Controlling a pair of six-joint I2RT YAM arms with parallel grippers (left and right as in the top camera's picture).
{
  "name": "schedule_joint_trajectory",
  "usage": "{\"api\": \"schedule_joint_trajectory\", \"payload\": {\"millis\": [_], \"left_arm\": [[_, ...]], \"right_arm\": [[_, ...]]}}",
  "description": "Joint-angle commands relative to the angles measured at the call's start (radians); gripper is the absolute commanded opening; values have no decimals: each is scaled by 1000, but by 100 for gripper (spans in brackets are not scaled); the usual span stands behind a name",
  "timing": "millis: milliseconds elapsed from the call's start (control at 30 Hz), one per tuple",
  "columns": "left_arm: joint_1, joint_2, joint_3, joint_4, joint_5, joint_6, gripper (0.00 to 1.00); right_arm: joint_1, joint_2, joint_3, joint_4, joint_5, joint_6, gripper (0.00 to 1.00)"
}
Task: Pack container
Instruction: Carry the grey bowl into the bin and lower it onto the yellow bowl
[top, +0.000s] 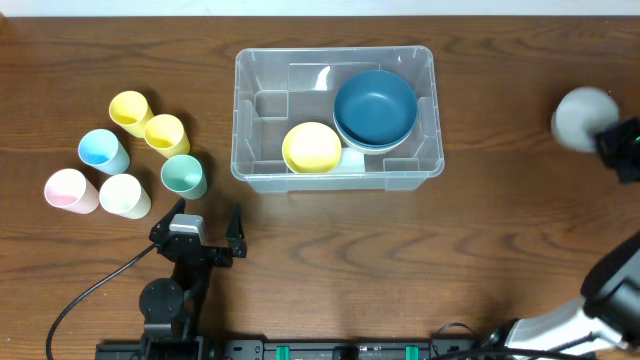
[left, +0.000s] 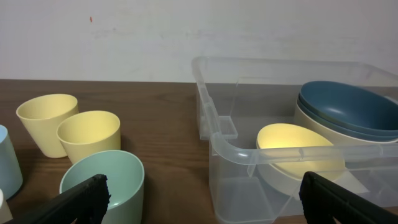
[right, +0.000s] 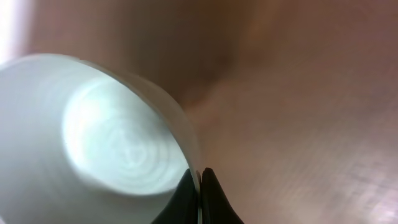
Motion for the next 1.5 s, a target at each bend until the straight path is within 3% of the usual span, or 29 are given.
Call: {"api": "schedule_joint_trajectory", "payload": {"millis": [0, 300, 567, 800, 1167, 1467], "left_arm": [[4, -5, -18, -33, 14, 17, 98], [4, -6, -18, -33, 14, 17, 98], [4, -6, -18, -33, 14, 17, 98], [4, -6, -18, -33, 14, 17, 98], [4, -6, -18, -33, 14, 17, 98], [4, -6, -18, -33, 14, 17, 98]], "right_arm": [[30, -147, 3, 27, -225, -21, 1], [376, -332, 3, 136, -319, -21, 3], [797, -279, 3, 171, -53, -15, 7], [1013, -150, 3, 225, 38, -18, 3], [1139, 43, 3, 260, 73, -14, 3], [1159, 49, 3, 176, 93, -22, 4]]}}
